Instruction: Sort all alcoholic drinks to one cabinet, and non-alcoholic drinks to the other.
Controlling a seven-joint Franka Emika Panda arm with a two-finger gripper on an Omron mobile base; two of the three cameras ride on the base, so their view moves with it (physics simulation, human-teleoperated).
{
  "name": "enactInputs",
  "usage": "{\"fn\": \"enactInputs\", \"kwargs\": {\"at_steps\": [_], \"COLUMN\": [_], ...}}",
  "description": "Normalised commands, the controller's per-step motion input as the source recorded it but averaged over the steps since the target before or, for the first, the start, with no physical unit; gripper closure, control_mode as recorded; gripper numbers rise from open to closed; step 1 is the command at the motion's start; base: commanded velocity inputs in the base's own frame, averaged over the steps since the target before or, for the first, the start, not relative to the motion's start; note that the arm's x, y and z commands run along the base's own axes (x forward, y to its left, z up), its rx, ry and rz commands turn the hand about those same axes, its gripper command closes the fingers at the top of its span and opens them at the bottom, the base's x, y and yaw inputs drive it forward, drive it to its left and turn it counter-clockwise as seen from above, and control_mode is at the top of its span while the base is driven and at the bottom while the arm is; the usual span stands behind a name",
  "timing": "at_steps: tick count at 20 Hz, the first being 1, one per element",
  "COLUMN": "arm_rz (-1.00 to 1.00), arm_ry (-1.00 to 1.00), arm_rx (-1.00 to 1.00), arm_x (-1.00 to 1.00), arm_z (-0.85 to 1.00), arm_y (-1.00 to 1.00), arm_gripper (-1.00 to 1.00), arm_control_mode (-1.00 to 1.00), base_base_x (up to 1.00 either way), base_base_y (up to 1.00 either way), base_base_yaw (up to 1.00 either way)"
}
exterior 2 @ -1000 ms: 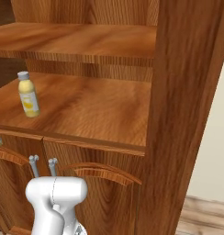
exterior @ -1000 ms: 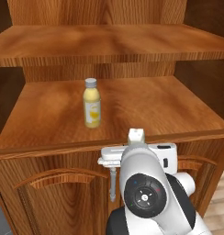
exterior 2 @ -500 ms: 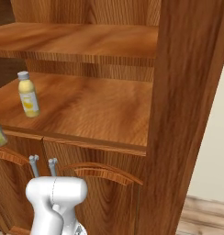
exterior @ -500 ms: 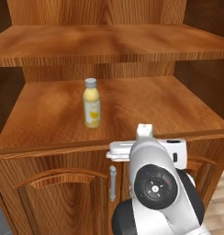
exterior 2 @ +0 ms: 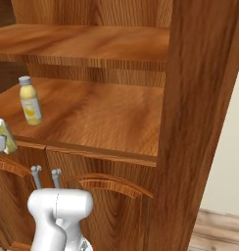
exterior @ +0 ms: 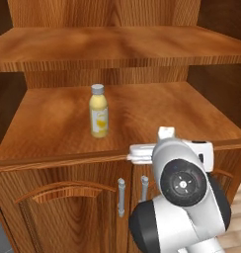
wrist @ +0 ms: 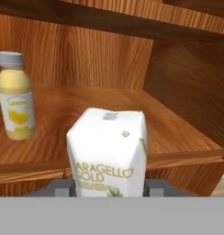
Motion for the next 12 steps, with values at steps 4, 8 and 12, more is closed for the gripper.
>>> {"fn": "enactInputs", "kwargs": {"at_steps": [4,8,12], "arm_rz": [0.00,0.02,0.00], "arm_ry": [-0.04,-0.06,-0.06], "arm_rx": [0.00,0.04,0.04], "arm_x": [0.21,0.20,0.27], "arm_z": [0.00,0.00,0.00], "arm_y": [-0.37,-0.39,-0.27], "arm_gripper": [1.00,1.00,1.00], "arm_control_mode": [-1.00,-1.00,-1.00], "base_base_x": [0.00,0.00,0.00], "base_base_y": [0.00,0.00,0.00], "base_base_yaw": [0.00,0.00,0.00]}}
